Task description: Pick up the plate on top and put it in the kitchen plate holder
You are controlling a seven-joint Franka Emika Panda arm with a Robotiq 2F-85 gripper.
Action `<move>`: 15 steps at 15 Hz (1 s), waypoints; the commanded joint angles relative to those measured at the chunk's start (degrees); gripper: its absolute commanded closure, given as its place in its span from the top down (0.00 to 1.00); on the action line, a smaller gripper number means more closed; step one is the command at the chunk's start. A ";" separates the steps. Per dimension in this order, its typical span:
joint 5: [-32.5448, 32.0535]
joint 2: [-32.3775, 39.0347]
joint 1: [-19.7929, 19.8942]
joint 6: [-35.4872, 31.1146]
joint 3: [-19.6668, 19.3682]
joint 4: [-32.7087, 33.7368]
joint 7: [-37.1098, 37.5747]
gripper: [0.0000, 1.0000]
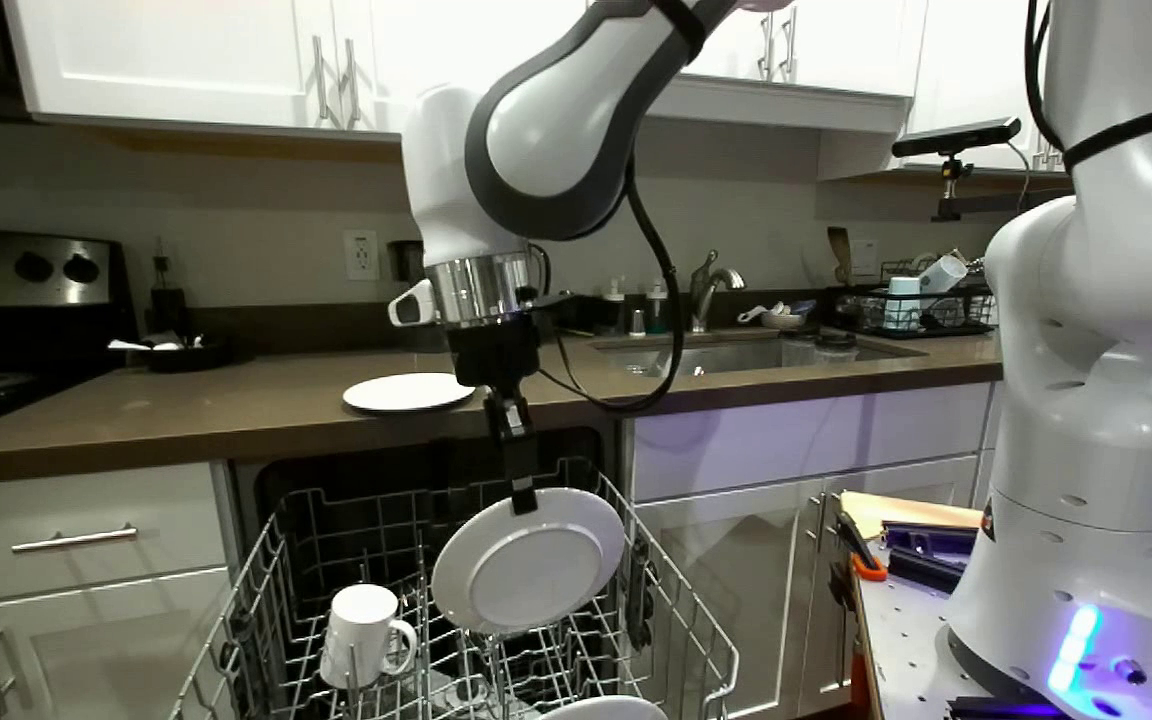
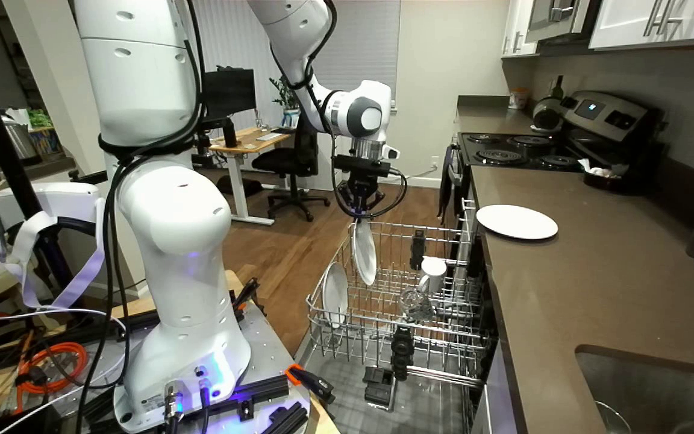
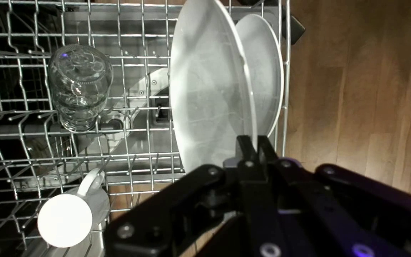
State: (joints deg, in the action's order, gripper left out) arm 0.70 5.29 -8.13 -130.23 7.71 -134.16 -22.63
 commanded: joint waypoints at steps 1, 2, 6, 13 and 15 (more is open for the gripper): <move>1.47 2.15 0.91 1.76 0.50 2.01 -2.76 0.06; 1.55 2.66 0.99 1.92 0.55 2.20 -2.79 0.06; 2.49 3.90 1.41 2.10 0.96 2.32 -4.11 0.06; 7.50 5.58 2.55 3.15 1.55 2.77 -8.23 0.05; 8.13 6.30 2.77 3.55 1.53 3.03 -8.69 0.05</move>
State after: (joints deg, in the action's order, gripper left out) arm 6.48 10.75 -7.08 -128.94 8.21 -132.80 -28.55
